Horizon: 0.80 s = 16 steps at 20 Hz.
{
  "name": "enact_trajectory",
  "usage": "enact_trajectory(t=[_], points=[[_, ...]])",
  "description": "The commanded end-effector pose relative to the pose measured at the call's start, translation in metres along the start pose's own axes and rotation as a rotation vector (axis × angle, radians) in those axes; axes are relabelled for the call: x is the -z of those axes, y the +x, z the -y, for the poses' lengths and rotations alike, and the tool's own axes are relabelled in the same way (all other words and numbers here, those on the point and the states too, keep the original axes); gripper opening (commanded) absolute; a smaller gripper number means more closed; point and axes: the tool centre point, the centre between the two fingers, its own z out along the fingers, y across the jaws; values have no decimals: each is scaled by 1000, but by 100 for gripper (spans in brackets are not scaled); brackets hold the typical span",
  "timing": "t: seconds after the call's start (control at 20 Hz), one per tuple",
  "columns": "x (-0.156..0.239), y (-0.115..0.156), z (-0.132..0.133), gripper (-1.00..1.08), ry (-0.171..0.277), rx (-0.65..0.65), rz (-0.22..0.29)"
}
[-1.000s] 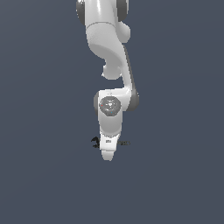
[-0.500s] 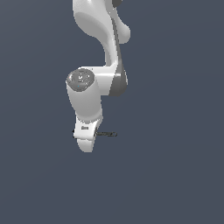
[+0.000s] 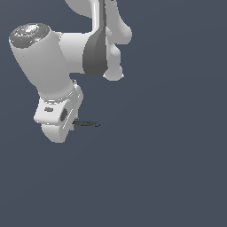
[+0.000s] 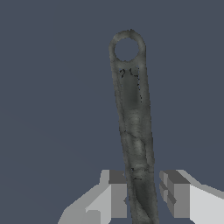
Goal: Pick up the object and move it to a goal position.
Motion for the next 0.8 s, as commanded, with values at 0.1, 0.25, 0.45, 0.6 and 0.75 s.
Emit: enact_trajectory(t=[0.1, 0.25, 0.45, 0.6, 0.75], points=[[37, -27, -4, -100, 0, 0, 0], [53, -40, -7, -100, 0, -1, 0], [68, -51, -10, -100, 1, -1, 1], [74, -55, -11, -100, 1, -2, 1], [77, -58, -12, -100, 1, -2, 1]])
